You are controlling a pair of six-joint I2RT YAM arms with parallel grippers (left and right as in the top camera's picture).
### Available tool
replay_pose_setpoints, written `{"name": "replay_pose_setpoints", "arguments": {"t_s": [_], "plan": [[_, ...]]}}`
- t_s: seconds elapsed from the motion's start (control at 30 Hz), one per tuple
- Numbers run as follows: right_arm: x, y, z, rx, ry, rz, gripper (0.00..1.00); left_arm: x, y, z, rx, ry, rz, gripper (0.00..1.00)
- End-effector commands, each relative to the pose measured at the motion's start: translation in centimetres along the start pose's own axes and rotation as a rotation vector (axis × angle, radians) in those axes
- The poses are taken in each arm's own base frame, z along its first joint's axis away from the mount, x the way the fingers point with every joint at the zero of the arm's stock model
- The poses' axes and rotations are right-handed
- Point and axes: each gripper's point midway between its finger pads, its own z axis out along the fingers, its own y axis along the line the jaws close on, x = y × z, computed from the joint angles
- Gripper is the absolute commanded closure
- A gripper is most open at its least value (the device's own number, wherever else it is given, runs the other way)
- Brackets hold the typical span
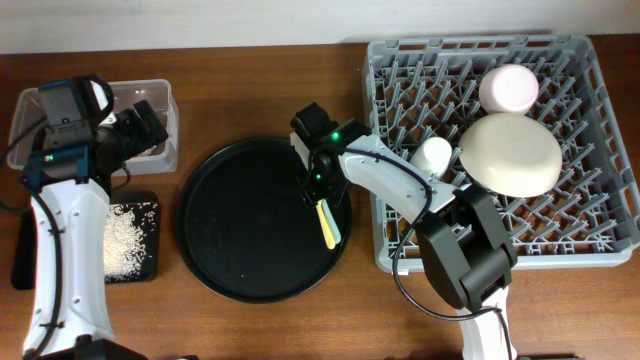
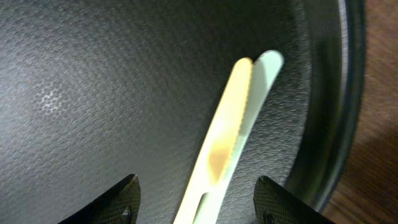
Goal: Sort waste into correct bins and load items into the dishwasher rack
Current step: 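Grasp the yellow utensil with the right gripper and lift it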
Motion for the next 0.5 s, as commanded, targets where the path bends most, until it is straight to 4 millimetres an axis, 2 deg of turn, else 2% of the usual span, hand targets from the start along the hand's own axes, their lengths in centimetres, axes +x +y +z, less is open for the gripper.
{"name": "replay_pose_setpoints", "arguments": {"t_s": [0.0, 0.17, 0.33, 0.47], "plan": [[-0.3, -0.4, 0.4, 0.038, -0.014, 0.034, 0.42, -0.6, 0.0, -0.4, 0.003, -0.019, -0.001, 0.01], [-0.6, -0.4, 0.6, 0.033, -0.028, 0.059, 0.45, -0.6, 0.0, -0.4, 0.003, -0.019, -0.001, 0.01], [0.0, -0.6, 1.9, 0.032, -0.031, 0.067, 0.46, -0.6, 0.0, -0.4, 0.003, -0.019, -0.001, 0.01], [0.2, -0.6, 2.0, 0.032, -0.027, 0.068, 0.61, -0.6, 0.0, -0.4, 0.003, -0.019, -0.001, 0.01]]}}
